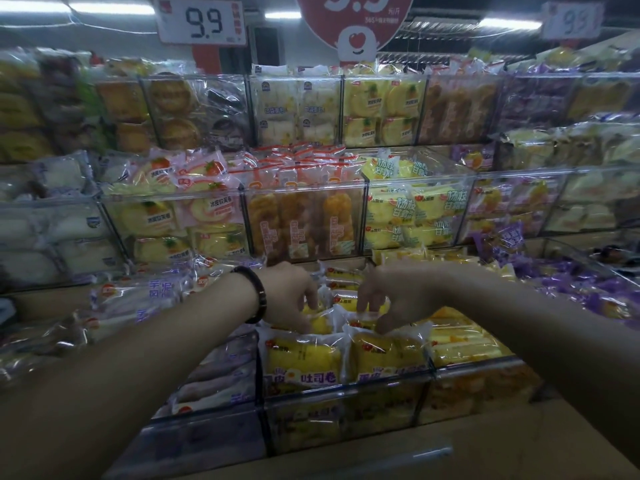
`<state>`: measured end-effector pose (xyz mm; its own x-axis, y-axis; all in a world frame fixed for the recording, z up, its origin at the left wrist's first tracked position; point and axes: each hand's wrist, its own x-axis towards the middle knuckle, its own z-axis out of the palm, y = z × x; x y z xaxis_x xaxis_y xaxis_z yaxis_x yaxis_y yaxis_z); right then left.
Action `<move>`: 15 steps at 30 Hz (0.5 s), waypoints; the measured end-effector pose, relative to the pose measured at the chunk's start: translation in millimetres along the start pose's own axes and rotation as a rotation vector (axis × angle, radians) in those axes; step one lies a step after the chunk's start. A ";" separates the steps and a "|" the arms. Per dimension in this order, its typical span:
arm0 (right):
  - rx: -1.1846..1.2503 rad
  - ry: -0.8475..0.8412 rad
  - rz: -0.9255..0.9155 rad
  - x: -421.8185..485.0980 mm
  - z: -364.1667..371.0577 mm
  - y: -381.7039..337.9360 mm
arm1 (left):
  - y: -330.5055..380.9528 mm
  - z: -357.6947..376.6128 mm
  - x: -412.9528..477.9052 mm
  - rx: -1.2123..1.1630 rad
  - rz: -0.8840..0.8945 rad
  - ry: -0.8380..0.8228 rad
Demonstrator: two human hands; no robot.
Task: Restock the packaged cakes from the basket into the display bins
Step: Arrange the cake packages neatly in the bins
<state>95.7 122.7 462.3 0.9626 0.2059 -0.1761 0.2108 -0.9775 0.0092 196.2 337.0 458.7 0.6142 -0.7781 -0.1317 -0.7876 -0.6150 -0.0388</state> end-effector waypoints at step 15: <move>-0.131 0.161 0.131 23.1 14.9 -18.8 | -5.6 12.9 3.6 0.112 -0.066 0.088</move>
<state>111.5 145.1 443.4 0.9956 0.0931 -0.0062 0.0930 -0.9841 0.1511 202.2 339.3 445.7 0.6630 -0.7477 -0.0380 -0.7430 -0.6509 -0.1558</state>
